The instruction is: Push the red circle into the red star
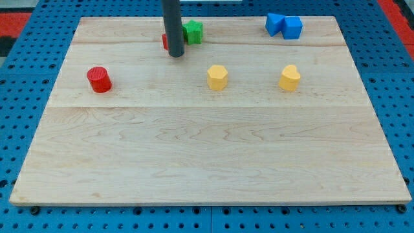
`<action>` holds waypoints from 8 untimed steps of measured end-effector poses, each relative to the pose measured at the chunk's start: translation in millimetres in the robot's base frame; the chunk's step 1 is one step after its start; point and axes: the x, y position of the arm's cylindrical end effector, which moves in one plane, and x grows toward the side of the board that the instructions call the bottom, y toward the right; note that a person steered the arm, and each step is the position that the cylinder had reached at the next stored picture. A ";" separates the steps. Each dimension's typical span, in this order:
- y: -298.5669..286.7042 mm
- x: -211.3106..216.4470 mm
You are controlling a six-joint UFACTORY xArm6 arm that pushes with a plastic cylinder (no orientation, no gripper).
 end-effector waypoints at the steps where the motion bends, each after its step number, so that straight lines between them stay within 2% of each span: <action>1: 1.2 21.3; 3: -42.2 127.5; 4: -85.9 150.8; 5: -150.6 148.5; 6: -174.2 140.8; 7: -183.7 137.8; 8: -174.3 109.0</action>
